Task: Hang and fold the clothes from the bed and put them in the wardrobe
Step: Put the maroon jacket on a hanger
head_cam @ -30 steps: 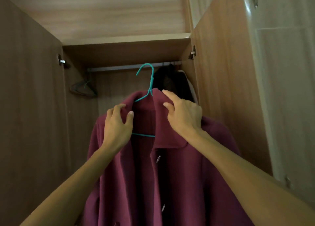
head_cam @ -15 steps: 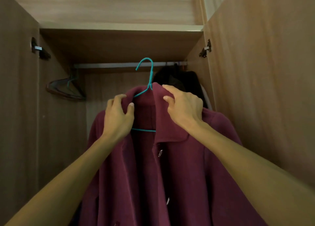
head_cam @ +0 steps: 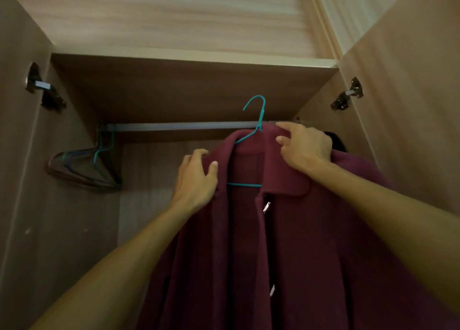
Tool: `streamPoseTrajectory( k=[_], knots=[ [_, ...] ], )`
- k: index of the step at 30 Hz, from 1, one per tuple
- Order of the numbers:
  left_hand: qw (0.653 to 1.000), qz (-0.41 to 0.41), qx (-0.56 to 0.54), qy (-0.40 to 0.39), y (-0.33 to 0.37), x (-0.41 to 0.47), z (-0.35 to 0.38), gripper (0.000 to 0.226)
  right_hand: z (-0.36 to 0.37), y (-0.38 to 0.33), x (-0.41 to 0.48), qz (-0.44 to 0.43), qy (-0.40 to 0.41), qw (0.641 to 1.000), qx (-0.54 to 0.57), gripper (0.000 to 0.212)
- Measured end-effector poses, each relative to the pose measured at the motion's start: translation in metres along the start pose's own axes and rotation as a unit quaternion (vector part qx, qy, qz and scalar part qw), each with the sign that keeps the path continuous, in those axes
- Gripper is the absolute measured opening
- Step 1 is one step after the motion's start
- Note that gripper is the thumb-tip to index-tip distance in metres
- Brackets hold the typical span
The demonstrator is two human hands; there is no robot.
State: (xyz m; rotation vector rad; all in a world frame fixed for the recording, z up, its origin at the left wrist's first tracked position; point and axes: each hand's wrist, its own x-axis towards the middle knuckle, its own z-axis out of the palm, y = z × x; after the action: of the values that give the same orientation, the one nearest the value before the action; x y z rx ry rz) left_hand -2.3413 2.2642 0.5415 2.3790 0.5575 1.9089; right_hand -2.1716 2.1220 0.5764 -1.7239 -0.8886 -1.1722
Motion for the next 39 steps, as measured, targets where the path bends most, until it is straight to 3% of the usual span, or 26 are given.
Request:
streamPoseTrajectory(
  k=[10,20,28,39],
  knots=[
    [0.997,0.052,-0.036,0.036,-0.051,0.088,0.073,0.043,0.093,0.004,0.113,-0.044,0.045,0.995,-0.077,0.031],
    [0.995,0.078,-0.054,0.035,-0.074,0.131,0.143,0.037,0.181,0.032,0.152,-0.067,0.06,0.977,-0.195,0.021],
    [0.993,0.1,-0.061,0.003,-0.088,0.147,0.165,0.037,0.196,0.035,0.173,-0.084,0.084,0.966,-0.231,0.021],
    [0.99,0.118,-0.079,-0.015,-0.1,0.158,0.161,0.032,0.229,0.011,0.169,-0.053,0.01,0.958,-0.283,0.023]
  ],
)
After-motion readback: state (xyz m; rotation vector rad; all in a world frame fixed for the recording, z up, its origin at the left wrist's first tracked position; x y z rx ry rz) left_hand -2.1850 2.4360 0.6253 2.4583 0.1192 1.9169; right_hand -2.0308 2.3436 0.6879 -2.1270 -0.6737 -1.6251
